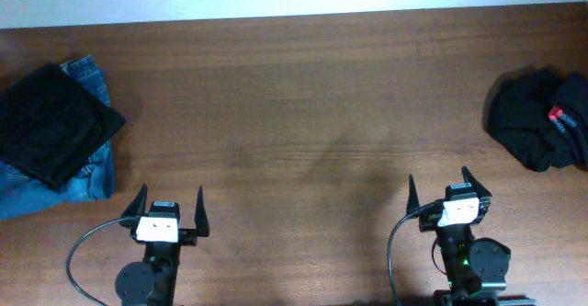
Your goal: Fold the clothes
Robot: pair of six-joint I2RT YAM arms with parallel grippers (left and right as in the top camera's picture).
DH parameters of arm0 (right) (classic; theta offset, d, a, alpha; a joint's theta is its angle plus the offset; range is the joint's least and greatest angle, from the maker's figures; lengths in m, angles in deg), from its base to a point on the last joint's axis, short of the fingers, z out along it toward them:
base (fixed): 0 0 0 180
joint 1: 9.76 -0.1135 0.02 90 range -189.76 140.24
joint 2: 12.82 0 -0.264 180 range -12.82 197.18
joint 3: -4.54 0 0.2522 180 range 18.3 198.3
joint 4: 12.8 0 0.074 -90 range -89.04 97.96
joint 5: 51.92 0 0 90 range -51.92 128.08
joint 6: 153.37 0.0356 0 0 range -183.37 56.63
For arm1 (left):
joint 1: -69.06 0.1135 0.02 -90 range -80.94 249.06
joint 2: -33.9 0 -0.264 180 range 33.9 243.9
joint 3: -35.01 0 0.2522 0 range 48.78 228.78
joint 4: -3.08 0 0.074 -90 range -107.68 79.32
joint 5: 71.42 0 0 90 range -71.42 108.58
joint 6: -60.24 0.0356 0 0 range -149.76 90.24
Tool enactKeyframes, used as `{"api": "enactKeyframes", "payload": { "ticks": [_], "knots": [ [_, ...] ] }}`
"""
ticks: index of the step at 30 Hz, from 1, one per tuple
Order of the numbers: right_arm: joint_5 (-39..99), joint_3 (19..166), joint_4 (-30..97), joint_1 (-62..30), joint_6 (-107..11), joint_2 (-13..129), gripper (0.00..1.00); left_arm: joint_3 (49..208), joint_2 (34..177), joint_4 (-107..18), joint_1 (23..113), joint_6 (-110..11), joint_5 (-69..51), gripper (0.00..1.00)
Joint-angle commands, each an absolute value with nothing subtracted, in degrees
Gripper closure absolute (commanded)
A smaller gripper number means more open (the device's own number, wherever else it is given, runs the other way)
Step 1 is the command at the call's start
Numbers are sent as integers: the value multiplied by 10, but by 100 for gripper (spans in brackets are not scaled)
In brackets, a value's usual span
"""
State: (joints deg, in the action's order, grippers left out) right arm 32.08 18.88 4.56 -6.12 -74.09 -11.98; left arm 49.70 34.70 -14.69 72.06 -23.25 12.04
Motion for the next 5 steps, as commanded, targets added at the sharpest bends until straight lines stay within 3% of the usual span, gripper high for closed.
{"api": "enactKeyframes", "payload": {
  "ticks": [1, 5],
  "knots": [
    [326, 186, 49, -64, -740, -124, 1, 493, 342, -148, 718, -224, 128, 1],
    [326, 186, 49, -64, -740, -124, 1, 493, 342, -148, 718, -224, 128, 1]
  ]
}}
